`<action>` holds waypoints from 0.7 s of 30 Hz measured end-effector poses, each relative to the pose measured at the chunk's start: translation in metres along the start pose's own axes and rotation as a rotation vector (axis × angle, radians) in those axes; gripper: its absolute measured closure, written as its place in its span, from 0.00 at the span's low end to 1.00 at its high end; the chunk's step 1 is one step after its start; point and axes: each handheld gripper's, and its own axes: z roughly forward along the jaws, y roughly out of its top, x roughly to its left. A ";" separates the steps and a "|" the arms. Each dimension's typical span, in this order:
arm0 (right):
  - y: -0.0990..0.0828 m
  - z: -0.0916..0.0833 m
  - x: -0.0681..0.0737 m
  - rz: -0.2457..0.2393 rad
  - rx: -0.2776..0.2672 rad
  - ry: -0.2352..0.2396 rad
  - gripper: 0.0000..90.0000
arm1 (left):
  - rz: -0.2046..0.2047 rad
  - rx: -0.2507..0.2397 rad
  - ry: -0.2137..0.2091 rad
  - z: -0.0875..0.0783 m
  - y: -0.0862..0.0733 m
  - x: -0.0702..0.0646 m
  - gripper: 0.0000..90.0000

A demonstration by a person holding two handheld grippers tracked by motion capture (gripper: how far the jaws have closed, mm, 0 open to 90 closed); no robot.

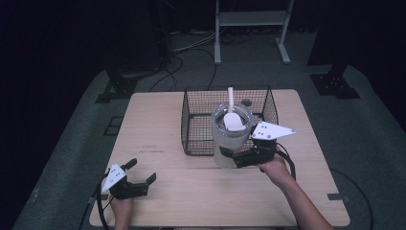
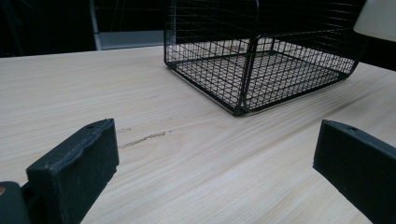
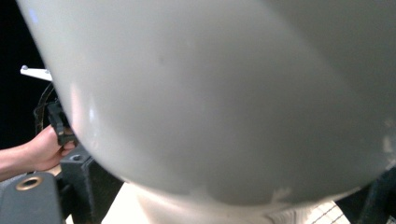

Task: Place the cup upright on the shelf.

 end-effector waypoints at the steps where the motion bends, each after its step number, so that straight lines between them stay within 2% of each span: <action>1: 0.000 0.000 0.000 0.000 0.000 0.000 0.10 | 0.000 0.000 0.000 0.000 0.000 0.000 0.00; 13: 0.021 0.015 -0.016 0.006 -0.016 0.005 0.10 | -0.003 -0.002 -0.001 0.000 0.000 0.000 0.00; 21: 0.038 0.026 -0.025 -0.018 -0.009 -0.012 0.10 | -0.003 -0.003 -0.002 0.000 0.000 0.000 0.00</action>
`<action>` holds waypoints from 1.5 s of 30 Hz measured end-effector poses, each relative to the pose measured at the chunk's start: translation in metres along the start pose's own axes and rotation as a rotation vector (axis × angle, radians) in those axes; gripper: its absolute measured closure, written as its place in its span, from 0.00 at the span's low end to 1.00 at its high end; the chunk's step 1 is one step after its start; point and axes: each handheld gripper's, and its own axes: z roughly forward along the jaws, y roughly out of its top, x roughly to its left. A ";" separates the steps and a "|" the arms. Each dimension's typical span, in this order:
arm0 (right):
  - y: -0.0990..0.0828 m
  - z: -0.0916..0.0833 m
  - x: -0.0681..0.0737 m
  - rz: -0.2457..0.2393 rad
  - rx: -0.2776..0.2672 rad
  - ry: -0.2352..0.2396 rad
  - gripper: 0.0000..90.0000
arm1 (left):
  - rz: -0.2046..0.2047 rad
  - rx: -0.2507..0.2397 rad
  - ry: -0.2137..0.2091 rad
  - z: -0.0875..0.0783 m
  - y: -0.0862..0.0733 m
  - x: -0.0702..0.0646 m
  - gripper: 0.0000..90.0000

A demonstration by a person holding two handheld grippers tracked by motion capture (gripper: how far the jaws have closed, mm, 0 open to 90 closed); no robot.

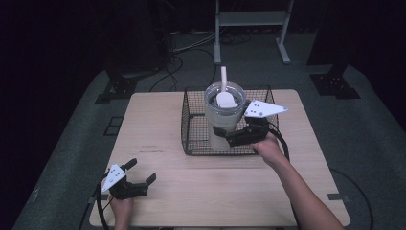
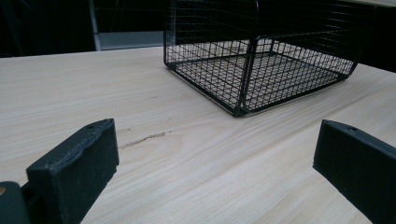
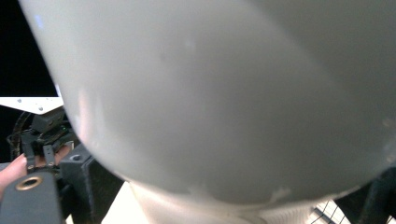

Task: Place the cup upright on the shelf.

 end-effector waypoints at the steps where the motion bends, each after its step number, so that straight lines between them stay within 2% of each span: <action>1: 0.000 0.000 0.000 0.000 0.000 0.000 0.10 | 0.000 -0.001 0.000 0.000 0.000 0.000 0.00; 5: 0.005 0.006 -0.004 -0.015 0.001 -0.003 0.10 | -0.002 -0.001 -0.001 0.000 0.000 0.000 0.00; 17: 0.011 0.027 -0.019 -0.004 0.013 -0.013 0.10 | 0.001 -0.001 -0.002 0.000 0.000 0.000 0.00; 30: 0.019 0.046 -0.034 -0.018 0.028 -0.032 0.10 | 0.001 -0.001 -0.003 -0.001 0.000 0.000 0.00; 45: 0.019 0.072 -0.053 -0.014 0.053 -0.041 0.10 | 0.000 -0.003 -0.004 -0.001 0.000 0.000 0.00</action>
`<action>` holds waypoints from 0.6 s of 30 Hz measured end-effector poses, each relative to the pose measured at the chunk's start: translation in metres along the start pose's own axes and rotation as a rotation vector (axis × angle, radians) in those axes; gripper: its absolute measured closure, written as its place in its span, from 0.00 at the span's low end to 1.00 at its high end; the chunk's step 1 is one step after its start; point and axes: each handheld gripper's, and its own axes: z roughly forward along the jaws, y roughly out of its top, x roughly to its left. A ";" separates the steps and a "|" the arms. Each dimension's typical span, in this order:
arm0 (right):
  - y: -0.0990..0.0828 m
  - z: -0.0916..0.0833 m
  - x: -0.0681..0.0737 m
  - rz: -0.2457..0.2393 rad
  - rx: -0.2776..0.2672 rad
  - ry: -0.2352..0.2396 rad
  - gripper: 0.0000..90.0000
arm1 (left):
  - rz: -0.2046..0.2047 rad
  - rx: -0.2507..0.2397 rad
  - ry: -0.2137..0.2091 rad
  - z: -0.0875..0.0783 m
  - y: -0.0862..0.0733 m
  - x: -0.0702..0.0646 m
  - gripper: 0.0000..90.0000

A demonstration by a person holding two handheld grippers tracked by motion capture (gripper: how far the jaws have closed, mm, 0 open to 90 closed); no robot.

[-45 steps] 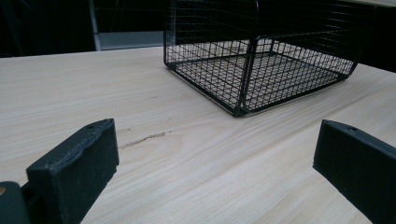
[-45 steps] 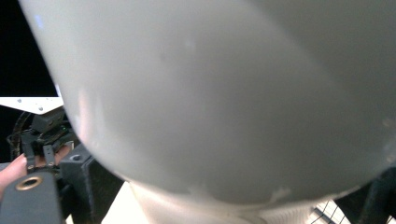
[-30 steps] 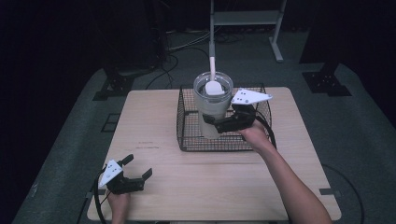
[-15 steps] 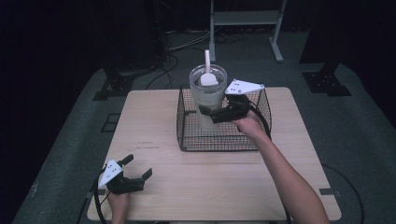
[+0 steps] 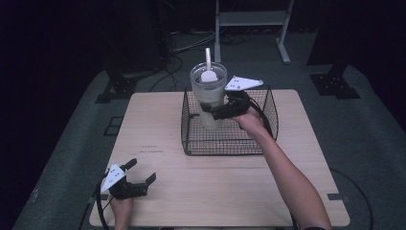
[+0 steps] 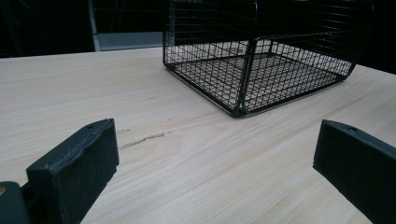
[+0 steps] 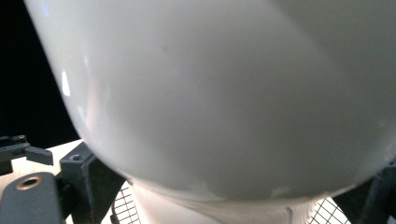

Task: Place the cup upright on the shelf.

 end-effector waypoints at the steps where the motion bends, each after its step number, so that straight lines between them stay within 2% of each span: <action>1: -0.001 0.002 -0.001 0.001 0.002 -0.003 0.10 | 0.000 0.000 0.000 0.000 0.000 0.000 0.00; 7: -0.012 0.016 -0.010 0.034 0.015 0.005 0.10 | 0.001 -0.001 -0.002 0.000 0.000 0.000 0.00; 18: -0.030 0.036 -0.022 0.056 0.039 0.013 0.10 | -0.002 -0.005 -0.004 0.000 0.000 0.000 0.00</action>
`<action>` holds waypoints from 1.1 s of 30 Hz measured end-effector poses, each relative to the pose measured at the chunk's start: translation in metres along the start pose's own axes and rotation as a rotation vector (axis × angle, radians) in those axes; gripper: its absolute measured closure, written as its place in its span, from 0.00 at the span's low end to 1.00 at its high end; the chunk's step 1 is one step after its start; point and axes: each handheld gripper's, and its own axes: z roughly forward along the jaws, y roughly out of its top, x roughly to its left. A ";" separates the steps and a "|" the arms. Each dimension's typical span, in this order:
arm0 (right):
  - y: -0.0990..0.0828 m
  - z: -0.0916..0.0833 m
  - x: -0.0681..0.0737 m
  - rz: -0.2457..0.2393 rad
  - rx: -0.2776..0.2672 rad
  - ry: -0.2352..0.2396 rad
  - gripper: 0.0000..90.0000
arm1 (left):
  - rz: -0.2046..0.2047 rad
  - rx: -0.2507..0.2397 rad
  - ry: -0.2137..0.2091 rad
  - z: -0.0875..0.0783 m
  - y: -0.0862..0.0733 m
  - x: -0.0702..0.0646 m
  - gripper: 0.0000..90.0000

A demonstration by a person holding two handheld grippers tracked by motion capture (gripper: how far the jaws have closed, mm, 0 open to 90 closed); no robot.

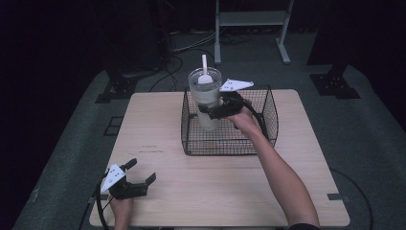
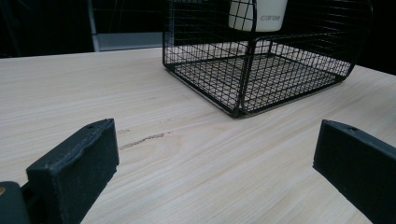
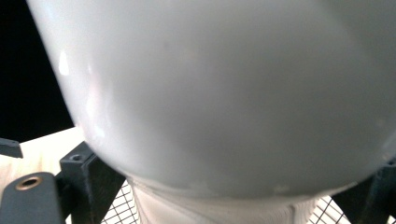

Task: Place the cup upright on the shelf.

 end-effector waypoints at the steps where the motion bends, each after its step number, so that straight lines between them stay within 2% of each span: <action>1: -0.002 0.001 -0.001 0.000 0.005 -0.001 0.10 | 0.001 0.002 0.001 0.000 0.000 0.000 0.00; 9: -0.013 0.013 -0.011 0.015 0.015 -0.009 0.10 | 0.004 0.005 0.000 0.000 0.000 0.000 0.00; 18: -0.028 0.026 -0.020 0.027 0.039 0.016 0.10 | -0.001 -0.002 0.000 0.000 0.000 0.000 0.00; 23: -0.034 0.033 -0.021 0.025 0.072 0.015 0.10 | -0.001 0.001 0.000 0.000 0.000 0.000 0.00; 28: -0.037 0.037 -0.022 0.034 0.076 0.016 0.10 | 0.000 -0.002 0.000 0.000 0.000 0.000 0.00; 30: -0.038 0.039 -0.022 0.038 0.078 0.022 0.10 | -0.001 -0.003 -0.001 0.000 0.000 0.000 0.00; 31: -0.040 0.040 -0.023 0.045 0.077 0.050 0.10 | -0.001 -0.003 -0.001 0.000 0.000 0.000 0.00; 33: -0.041 0.041 -0.024 0.049 0.083 0.064 0.10 | 0.000 -0.004 -0.001 0.000 0.000 0.000 0.00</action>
